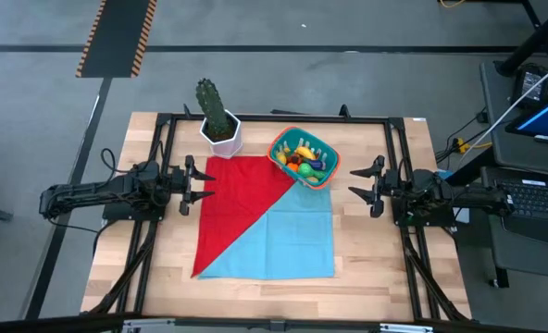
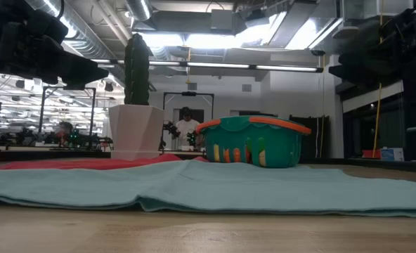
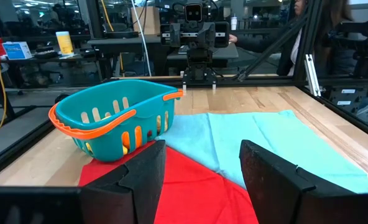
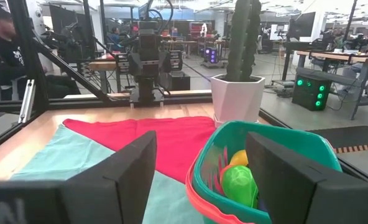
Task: Pick and placing Produce into tupperware
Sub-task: Return to Home Position
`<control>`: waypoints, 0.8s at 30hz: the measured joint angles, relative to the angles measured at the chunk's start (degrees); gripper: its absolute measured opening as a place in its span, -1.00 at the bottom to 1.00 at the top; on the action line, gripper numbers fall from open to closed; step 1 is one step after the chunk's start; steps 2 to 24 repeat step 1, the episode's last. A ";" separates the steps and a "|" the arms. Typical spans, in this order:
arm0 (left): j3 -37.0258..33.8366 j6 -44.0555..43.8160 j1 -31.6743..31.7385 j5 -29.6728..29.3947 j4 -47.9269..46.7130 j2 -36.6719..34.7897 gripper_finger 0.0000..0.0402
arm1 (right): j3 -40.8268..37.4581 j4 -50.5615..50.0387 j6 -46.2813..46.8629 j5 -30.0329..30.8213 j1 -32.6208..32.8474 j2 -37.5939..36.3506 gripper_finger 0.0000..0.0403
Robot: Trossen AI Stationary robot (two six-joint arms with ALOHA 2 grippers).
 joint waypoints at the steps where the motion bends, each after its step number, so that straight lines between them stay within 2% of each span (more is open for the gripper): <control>1: 0.00 -0.01 0.02 0.00 0.02 0.00 -0.01 | 0.00 0.00 0.01 0.00 0.00 0.00 0.23; 24: 0.00 -0.01 0.02 0.00 0.02 0.00 -0.01 | 0.00 0.00 0.01 0.00 0.00 0.00 0.23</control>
